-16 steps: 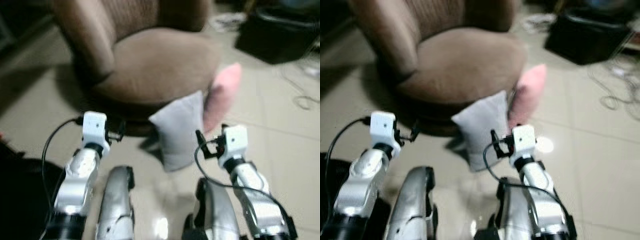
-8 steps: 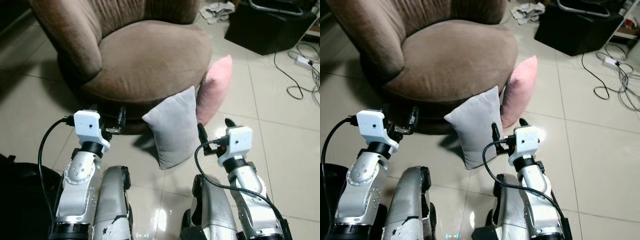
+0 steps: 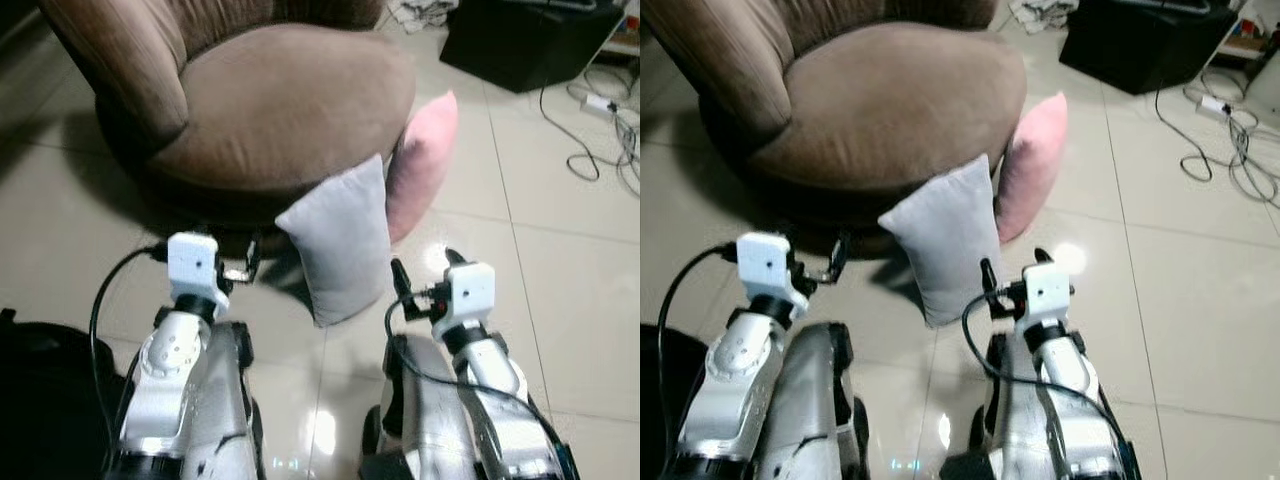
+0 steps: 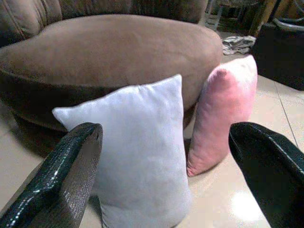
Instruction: Move the pillow to the sofa from floor
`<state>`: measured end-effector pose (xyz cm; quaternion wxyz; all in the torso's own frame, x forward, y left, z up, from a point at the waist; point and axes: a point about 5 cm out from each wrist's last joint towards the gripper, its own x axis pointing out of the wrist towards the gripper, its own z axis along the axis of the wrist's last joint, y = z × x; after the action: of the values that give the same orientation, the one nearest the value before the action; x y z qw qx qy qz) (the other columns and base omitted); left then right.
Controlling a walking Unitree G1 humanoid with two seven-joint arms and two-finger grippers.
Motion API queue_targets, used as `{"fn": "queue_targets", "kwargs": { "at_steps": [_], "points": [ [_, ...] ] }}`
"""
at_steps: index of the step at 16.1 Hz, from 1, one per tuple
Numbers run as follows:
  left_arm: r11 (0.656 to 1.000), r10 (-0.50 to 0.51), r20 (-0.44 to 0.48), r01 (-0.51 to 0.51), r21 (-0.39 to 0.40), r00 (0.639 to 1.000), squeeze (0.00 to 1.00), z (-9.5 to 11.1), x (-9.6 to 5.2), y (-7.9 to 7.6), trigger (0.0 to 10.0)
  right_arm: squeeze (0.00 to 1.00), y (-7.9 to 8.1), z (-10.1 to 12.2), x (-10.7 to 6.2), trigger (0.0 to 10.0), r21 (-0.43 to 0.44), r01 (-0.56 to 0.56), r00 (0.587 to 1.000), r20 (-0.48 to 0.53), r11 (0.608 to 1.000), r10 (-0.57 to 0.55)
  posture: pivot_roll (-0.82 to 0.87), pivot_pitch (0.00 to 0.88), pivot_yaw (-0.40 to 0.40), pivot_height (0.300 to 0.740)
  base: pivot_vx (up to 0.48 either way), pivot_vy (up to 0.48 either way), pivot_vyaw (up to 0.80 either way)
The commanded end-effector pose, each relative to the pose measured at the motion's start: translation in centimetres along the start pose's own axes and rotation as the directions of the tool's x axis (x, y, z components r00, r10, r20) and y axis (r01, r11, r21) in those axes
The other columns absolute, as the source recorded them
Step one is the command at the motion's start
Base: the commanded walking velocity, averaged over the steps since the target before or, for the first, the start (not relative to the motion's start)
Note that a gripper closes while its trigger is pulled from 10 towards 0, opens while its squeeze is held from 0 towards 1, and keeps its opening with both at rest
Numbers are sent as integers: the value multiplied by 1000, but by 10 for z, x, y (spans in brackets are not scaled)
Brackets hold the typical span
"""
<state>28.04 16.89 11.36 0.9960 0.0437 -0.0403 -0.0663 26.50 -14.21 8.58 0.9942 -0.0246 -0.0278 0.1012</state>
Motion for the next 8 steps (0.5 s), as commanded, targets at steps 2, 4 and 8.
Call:
{"fn": "queue_targets", "kwargs": {
  "at_steps": [2, 4, 8],
  "points": [
    [1000, -14, -43, 14, 16, 999, 0, -8, -2, -2, 10000, 0, -3, -6, -4, 10000, -16, 9, 1000, -26, 1000, -10, 121, 219, -73, 444, 0, 0, 0],
    [999, -35, -65, 37, 27, 997, 0, -11, -1, -4, 10000, 0, -1, -8, -3, 10000, 8, 4, 999, -38, 1000, -4, 119, 218, -70, 425, 0, 0, 0],
    [998, -35, -68, 38, 44, 997, 0, -15, -4, -2, 10000, 0, 1, -7, -5, 10000, -38, -9, 1000, -10, 999, 8, 117, 214, -64, 420, 0, 0, 0]
  ]
}}
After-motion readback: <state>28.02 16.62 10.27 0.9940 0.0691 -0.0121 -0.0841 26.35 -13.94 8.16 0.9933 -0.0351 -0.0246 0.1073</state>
